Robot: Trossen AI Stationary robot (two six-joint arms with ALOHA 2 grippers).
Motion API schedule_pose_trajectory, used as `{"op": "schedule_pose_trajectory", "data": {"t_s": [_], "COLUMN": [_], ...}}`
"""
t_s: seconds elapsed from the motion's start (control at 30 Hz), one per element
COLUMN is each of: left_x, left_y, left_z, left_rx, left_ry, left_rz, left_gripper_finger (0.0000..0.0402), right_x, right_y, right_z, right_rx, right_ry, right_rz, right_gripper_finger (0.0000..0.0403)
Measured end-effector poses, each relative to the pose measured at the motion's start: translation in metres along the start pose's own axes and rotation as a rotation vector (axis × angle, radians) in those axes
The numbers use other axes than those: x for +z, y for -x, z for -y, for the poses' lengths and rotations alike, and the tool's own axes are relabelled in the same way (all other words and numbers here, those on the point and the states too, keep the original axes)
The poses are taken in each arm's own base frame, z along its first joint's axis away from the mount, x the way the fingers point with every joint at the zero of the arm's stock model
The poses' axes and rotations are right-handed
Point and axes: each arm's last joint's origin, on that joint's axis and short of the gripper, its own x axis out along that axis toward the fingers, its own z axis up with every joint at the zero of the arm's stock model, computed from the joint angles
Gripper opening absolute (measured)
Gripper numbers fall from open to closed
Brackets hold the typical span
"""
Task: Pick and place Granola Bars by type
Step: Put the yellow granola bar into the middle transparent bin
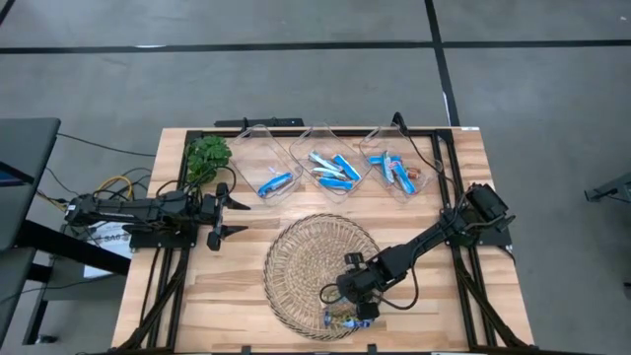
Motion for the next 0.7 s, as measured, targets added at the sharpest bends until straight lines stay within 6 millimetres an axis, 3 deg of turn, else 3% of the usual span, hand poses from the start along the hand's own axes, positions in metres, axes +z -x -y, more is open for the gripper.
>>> {"op": "schedule_pose_trajectory", "data": {"t_s": [0.17,0.47,0.7], "left_x": [0.000,0.000,0.000], "left_y": [0.000,0.000,0.000], "left_z": [0.000,0.000,0.000], "left_rx": [0.000,0.000,0.000], "left_ry": [0.000,0.000,0.001], "left_rz": [0.000,0.000,0.000], "left_gripper_finger": [0.0265,0.0265,0.0265], "right_x": [0.009,0.014,0.040], "right_y": [0.002,0.003,0.008], "right_z": [-0.002,0.004,0.025], "right_rx": [-0.006,-0.039,-0.079], "right_ry": [0.026,0.027,0.015], "right_rz": [0.050,0.092,0.319], "right_gripper_finger": [0.0120,0.0096,0.0101]}}
